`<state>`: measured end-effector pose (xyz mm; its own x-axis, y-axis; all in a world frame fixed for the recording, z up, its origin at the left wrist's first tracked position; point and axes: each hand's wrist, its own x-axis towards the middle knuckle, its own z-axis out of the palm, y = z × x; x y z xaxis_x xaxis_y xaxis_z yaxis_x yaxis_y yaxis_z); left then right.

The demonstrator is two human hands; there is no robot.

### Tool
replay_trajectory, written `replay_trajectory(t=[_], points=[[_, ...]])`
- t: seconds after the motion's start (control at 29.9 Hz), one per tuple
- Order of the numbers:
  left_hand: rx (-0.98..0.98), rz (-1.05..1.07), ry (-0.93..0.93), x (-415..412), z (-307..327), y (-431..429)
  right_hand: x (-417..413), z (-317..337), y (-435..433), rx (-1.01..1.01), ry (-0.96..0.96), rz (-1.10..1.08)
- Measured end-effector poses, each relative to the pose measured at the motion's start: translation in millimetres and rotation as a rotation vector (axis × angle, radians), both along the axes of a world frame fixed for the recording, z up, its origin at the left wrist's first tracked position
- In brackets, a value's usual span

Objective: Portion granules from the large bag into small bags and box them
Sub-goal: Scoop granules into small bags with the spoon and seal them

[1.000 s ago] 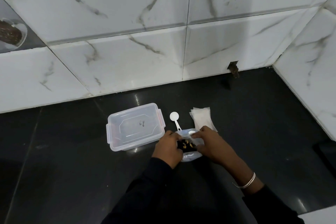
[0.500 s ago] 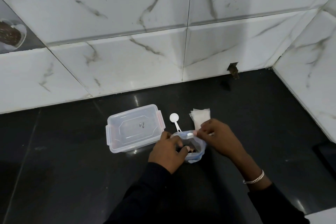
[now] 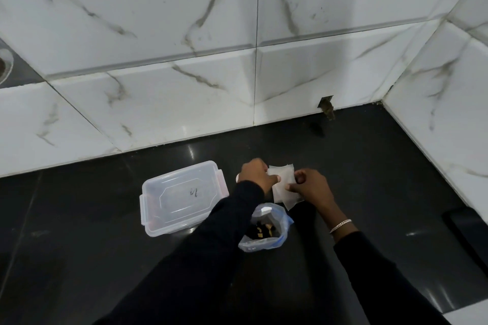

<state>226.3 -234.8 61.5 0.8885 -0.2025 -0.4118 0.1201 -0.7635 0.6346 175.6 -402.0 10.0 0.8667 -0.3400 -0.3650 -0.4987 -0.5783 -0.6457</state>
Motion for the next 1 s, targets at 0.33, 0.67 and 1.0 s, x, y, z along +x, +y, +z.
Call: replay_trajectory(t=[0.33, 0.67, 1.0], points=[[0.089, 0.031, 0.087, 23.3, -45.6, -28.5, -7.1, -10.4, -3.1, 0.036, -0.063, -0.125], [-0.252, -0.066, -0.053, -4.8, -1.6, -6.6, -33.6, 28.6, -1.0, 0.130, -0.371, -0.098], [-0.451, 0.003, -0.135, -41.1, 49.6, 27.8, -54.2, 72.4, 16.4, -0.156, -0.609, 0.258]])
